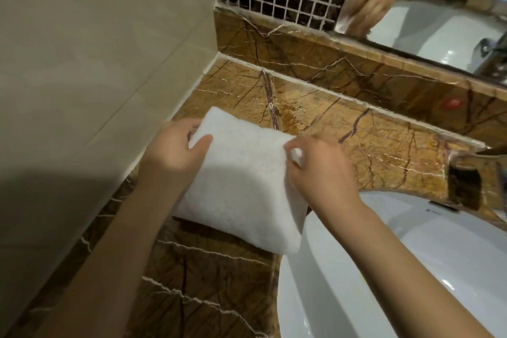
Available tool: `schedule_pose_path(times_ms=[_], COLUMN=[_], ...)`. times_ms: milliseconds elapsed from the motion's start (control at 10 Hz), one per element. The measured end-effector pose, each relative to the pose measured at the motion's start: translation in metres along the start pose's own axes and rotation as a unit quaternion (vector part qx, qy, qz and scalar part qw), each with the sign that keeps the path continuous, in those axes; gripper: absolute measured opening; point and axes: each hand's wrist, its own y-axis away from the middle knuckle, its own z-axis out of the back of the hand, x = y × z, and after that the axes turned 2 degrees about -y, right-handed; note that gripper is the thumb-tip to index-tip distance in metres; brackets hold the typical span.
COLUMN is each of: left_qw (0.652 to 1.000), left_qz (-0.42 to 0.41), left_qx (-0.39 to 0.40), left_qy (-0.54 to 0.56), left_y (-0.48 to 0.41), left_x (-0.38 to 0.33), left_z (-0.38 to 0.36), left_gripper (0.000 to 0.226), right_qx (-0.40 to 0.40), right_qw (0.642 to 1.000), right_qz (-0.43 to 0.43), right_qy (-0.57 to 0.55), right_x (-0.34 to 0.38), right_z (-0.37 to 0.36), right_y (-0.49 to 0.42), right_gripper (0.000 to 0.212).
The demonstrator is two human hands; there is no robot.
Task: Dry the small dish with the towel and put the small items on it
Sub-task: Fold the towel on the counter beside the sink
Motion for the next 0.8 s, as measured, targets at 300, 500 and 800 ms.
schedule_pose_path(times_ms=[300,500,800], left_qw=[1.0,0.998,0.984], left_qz=[0.006,-0.01,-0.107], left_qx=[-0.027,-0.054,-0.044], left_qy=[0.008,-0.009,-0.138], left_y=[-0.002,-0.008,-0.002], left_x=[0.005,0.015,-0.008], left_z=[-0.003,0.005,0.023], left_gripper=[0.034,0.033,0.045], right_qx=[-0.003,0.005,0.012], right_qw=[0.999,0.999,0.998], right_qz=[-0.007,-0.006,0.045], right_qy=[-0.048,-0.054,0.05], right_x=[0.016,0.029,0.032], right_z=[-0.016,-0.028,0.005], right_y=[0.008,0.0,-0.004], right_gripper=[0.022,0.028,0.021])
